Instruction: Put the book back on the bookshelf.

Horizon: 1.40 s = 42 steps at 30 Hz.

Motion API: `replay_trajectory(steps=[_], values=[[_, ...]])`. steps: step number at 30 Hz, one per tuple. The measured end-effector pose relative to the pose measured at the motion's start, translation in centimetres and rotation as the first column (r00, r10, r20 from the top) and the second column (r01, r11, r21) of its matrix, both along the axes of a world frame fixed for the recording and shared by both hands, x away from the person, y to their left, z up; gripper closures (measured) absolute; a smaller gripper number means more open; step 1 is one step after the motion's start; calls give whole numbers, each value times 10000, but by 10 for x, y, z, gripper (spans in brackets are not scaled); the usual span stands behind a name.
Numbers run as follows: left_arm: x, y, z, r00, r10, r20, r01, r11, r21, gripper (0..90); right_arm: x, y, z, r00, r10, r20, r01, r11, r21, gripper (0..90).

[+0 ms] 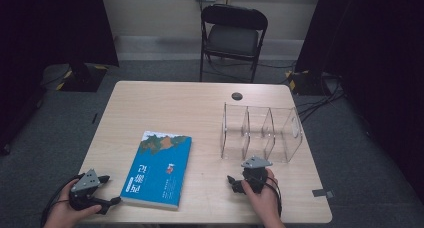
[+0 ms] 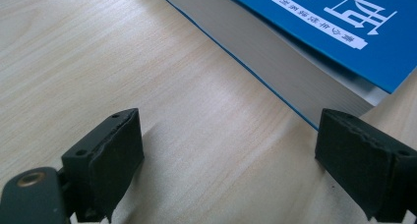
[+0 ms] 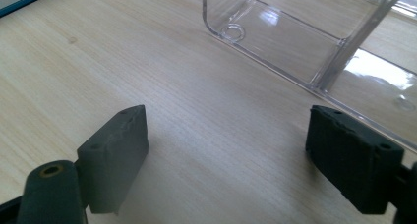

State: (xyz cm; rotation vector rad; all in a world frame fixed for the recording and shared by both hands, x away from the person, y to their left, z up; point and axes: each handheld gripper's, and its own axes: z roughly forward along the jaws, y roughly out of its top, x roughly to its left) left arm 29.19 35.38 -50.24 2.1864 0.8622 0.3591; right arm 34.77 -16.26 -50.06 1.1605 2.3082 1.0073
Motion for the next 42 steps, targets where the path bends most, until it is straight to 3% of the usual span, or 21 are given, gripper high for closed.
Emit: replay_trajectory(steps=[6, 9, 12, 17, 18, 21, 27, 29, 32, 35, 39, 42], values=[[-3, 1, 3, 9993, -254, -282, 250, 9996, -132, 156, 0, 0, 0, 9999, 143, -1, -143, 9999, 13, 146], [-8, -2, 5, 9966, -715, -420, 717, 9974, 17, 157, -4, 5, 0, 9991, 420, -33, -420, 9991, -7, 132], [-12, -6, 7, 9930, -966, -674, 959, 9953, -130, 164, -4, 12, 0, 9976, 691, -44, -691, 9976, -27, 127], [-16, -12, 6, 9934, -935, -658, 931, 9956, -85, 155, -4, 26, 0, 9930, 1178, -38, -1178, 9930, -33, 127], [-16, -17, 6, 9910, -1144, -699, 1125, 9931, -318, 152, -5, 32, 0, 9906, 1366, -61, -1366, 9906, -27, 127], [-17, -26, 6, 9901, -1241, -661, 1228, 9922, -227, 152, -5, 38, 0, 9889, 1486, -74, -1486, 9889, -22, 127], [-15, -49, 10, 9955, -715, -623, 748, 9958, 526, 178, -4, 49, -1, 9831, 1828, -45, -1828, 9831, -28, 124], [-14, -54, 11, 9963, -596, -624, 628, 9967, 519, 254, -4, 52, -1, 9827, 1851, -51, -1851, 9827, -23, 124], [-14, -58, 13, 9965, -303, -778, 361, 9966, 736, 243, -5, 56, -1, 9815, 1912, -56, -1912, 9815, -14, 124], [-13, -63, 15, 9946, -63, -1036, 154, 9961, 866, 246, -6, 67, -1, 9741, 2259, -75, -2259, 9741, -23, 124], [-10, -71, 16, 9944, 136, -1049, -33, 9952, 977, 247, -5, 74, -1, 9707, 2403, -73, -2403, 9707, -13, 121], [1, -81, 16, 9943, 358, -1003, -259, 9949, 979, 246, -2, 78, -1, 9652, 2616, -54, -2616, 9652, -21, 120]])
